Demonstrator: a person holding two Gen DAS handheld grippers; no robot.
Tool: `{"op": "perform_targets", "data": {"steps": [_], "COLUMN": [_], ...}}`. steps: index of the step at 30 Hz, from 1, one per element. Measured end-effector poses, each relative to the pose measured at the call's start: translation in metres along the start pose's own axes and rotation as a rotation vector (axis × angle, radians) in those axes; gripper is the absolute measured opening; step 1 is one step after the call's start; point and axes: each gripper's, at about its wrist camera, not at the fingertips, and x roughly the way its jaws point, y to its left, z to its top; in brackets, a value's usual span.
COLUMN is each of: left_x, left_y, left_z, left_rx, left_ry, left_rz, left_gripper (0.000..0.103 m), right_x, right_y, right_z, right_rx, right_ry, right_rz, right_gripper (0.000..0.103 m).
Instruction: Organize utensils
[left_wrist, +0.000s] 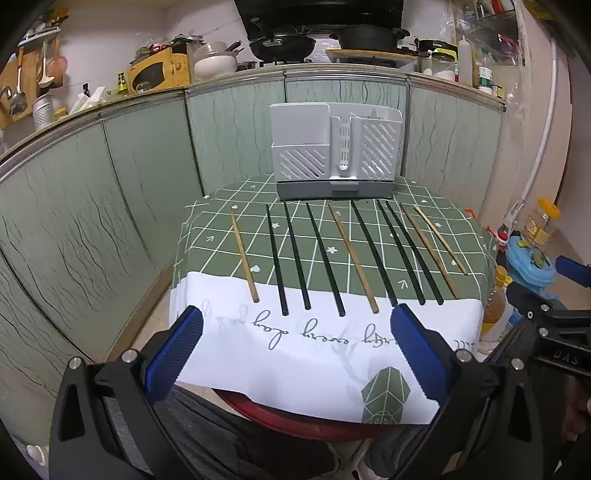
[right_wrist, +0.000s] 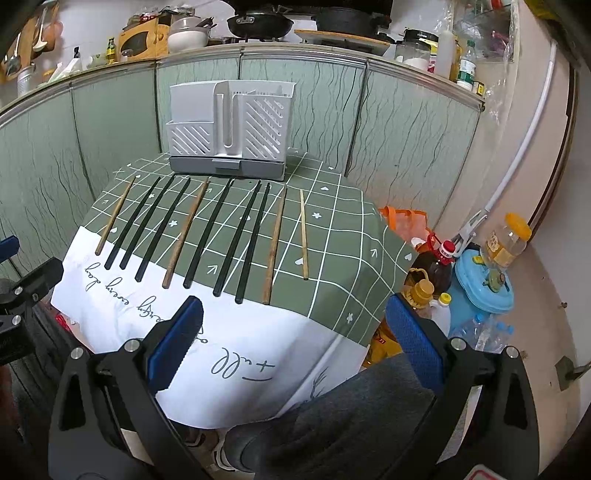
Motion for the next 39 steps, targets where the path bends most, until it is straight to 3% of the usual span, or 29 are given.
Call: {"op": "perform_targets", "data": {"steps": [39], "left_x": [0.013], "left_y": [0.012], "left_z": [0.006], "left_rx": [-0.005], "left_ry": [0.017], "left_rz": [0.008], "left_gripper": [0.099], "right_x": [0.019], "right_y": [-0.014], "right_z": [0.002], "right_rx": [0.019], "right_ry": [0.027], "right_rz": [-0.032], "right_gripper": [0.095]}}
